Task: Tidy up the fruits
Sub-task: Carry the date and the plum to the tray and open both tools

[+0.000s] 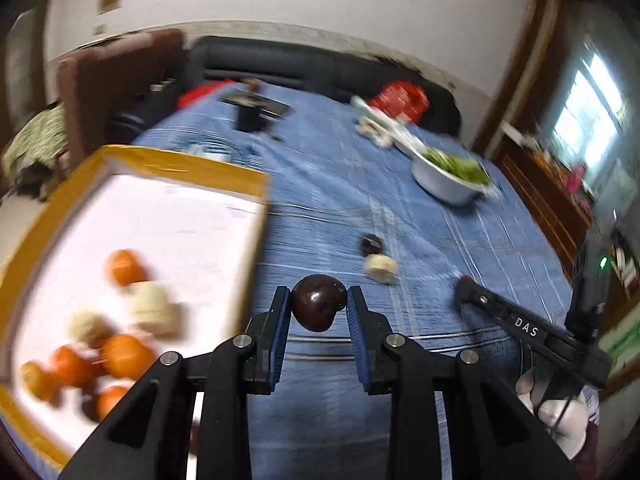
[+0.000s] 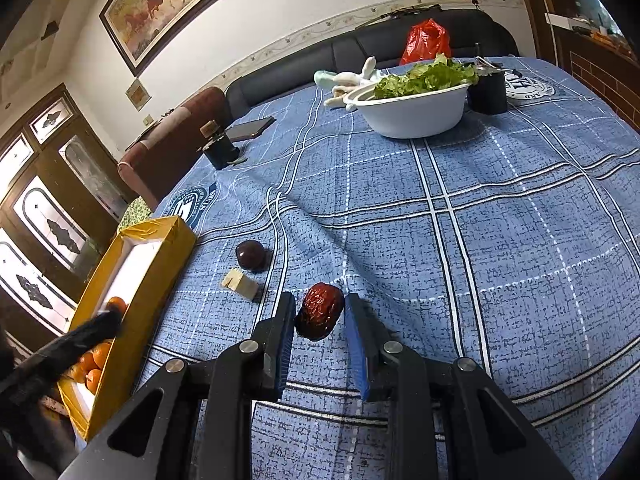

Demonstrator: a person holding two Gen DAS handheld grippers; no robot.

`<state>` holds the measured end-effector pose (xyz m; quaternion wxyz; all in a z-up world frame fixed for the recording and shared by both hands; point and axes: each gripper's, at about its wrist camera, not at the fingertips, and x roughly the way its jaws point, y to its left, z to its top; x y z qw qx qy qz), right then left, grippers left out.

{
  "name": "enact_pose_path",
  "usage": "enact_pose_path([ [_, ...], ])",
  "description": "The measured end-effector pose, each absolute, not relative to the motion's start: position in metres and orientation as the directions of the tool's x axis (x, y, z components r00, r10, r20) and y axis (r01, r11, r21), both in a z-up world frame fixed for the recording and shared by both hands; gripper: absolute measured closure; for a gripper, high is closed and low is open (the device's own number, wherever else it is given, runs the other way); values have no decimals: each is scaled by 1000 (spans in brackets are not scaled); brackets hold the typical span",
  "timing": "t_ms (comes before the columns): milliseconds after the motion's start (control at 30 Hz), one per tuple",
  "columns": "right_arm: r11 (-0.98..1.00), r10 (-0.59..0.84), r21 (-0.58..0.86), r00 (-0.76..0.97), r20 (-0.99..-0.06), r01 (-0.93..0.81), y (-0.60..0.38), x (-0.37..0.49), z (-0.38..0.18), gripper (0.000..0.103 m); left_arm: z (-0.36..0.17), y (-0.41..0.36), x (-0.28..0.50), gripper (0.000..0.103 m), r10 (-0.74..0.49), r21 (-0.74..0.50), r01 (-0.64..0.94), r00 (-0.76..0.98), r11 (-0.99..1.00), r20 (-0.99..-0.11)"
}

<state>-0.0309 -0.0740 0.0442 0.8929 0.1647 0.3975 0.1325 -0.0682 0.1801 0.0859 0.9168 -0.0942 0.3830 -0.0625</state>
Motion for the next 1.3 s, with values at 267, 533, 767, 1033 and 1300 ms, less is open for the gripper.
enact_pose_path([
  [267,951,291,286,672,-681,-122,-53,-40,42,75,90,291,-115,75,-8,-240,-210,737,948,-676],
  [533,922,380,326,631,-676,-206,-5,-63,69,75,71,335,-129,75,-27,-307,-260,721,915,-693],
  [767,863,478,250,551,-684,-439,95,-84,86,75,63,340,-136,75,-28,-300,-254,719,919,-694],
  [1033,825,491,209,484,-724,-525,162,-80,76,74,52,336,-139,75,-24,-259,-227,706,939,-707],
  [1300,834,430,147,459,-777,-531,193,-61,58,74,56,341,-142,60,-56,-302,-217,720,928,-691],
])
